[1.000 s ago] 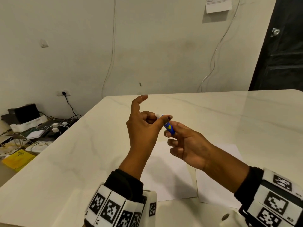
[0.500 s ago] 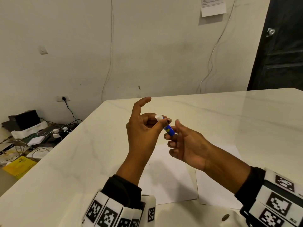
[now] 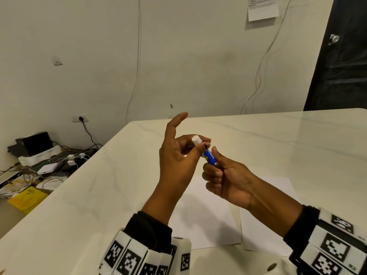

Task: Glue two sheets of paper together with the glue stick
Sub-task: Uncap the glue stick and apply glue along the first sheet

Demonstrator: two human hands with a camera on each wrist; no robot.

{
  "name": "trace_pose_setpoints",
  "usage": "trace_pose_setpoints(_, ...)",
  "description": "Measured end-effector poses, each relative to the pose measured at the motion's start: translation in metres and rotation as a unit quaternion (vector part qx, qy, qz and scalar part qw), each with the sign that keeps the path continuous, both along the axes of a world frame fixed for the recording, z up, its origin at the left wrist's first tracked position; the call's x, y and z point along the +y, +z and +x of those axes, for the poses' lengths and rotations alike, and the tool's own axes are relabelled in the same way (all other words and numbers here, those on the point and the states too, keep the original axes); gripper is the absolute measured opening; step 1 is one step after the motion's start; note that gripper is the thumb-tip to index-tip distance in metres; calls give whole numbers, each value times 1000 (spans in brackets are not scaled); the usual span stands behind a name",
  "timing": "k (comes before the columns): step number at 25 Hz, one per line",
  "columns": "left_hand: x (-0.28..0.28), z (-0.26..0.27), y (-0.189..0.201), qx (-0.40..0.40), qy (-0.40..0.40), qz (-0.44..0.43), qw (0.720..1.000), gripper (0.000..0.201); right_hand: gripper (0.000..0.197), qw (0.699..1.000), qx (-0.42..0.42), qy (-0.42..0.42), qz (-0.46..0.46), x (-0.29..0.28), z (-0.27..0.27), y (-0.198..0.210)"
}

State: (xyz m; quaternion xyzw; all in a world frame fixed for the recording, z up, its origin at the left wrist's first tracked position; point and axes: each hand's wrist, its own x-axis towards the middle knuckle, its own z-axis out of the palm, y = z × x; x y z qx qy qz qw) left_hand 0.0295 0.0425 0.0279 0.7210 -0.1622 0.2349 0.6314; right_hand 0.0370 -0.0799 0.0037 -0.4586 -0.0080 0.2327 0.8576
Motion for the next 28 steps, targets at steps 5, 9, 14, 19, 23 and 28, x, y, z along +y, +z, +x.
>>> trace_pose_setpoints(5,2,4,1,13,29,-13,999,63,25,998,-42,-39,-7,0,-2,-2)
trace_pose_setpoints(9,-2,2,2,25,-20,-13,999,56,22,997,-18,-68,34,8,-4,-3)
trace_pose_setpoints(14,-2,2,3,18,-60,-25,998,53,33,996,-4,-75,57,15,-3,-3)
trace_pose_setpoints(19,-1,7,-3,41,-86,2,995,53,52,999,17,-33,-39,17,2,-1)
trace_pose_setpoints(23,0,11,-6,60,-80,-14,995,54,64,995,56,-8,-85,15,10,-4)
trace_pose_setpoints(28,0,17,-3,101,-32,-14,994,60,36,998,-1,-46,-51,12,10,-9)
